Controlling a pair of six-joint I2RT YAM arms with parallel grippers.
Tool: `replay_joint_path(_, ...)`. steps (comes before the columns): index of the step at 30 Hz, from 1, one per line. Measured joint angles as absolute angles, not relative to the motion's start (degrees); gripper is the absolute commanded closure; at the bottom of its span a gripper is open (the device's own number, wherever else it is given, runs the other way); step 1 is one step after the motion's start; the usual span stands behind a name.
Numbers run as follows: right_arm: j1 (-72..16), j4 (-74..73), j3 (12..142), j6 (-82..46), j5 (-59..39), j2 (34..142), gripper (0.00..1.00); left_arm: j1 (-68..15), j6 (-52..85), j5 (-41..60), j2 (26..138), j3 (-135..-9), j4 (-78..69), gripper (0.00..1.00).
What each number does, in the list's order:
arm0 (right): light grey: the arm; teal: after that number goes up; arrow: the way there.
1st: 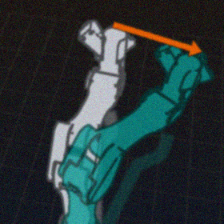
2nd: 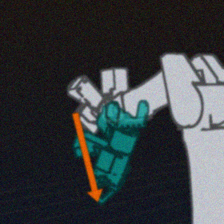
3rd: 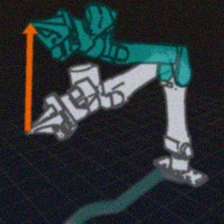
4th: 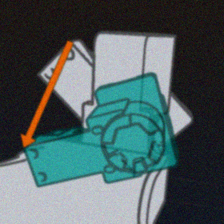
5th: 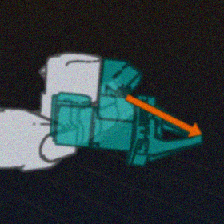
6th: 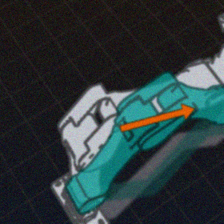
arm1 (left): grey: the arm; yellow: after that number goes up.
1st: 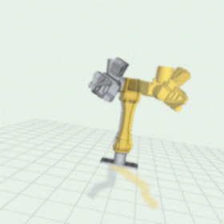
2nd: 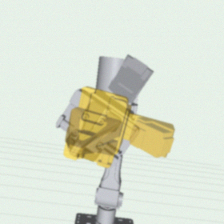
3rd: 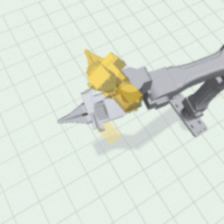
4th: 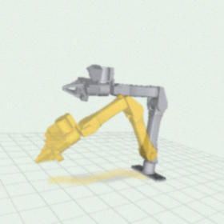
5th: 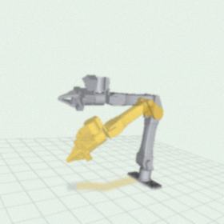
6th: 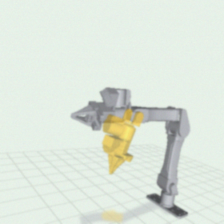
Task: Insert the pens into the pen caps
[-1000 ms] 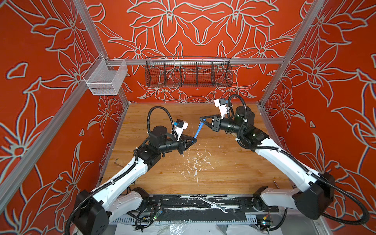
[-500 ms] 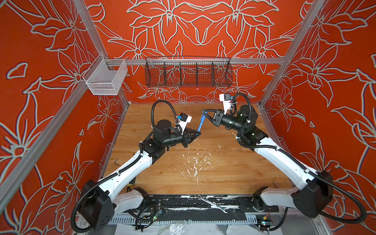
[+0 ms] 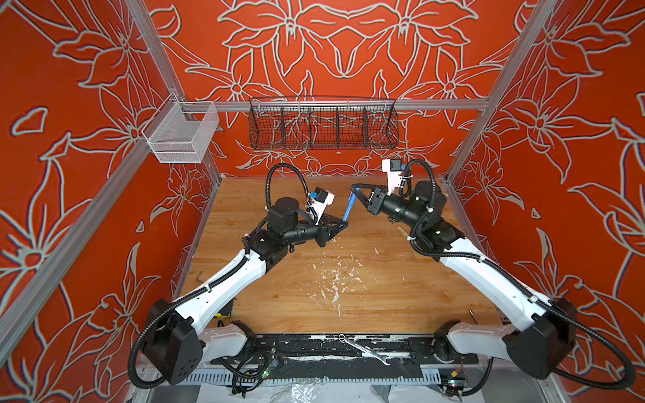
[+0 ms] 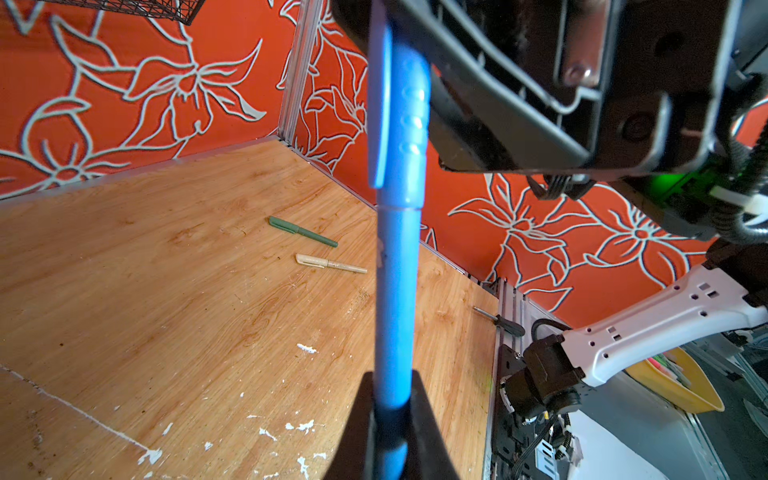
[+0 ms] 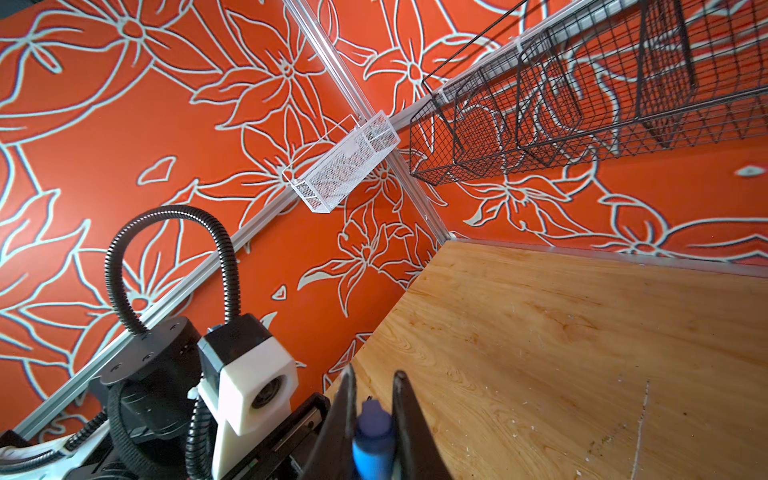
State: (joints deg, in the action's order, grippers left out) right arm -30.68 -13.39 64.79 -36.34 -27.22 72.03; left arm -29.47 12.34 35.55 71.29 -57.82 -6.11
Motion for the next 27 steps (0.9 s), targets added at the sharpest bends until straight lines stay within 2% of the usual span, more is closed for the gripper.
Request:
replay_joint_path(19,-32.32,-12.58,63.26,-35.55,-20.32,70.72,1.0,-27.29,12.32,40.12,73.91,-60.42,-3.64,1.0)
replay_joint_path(27,-32.64,-16.86,60.1,-37.04,-16.6,69.84,1.0,-27.05,15.07,43.13,76.58,-61.91,-4.64,1.0)
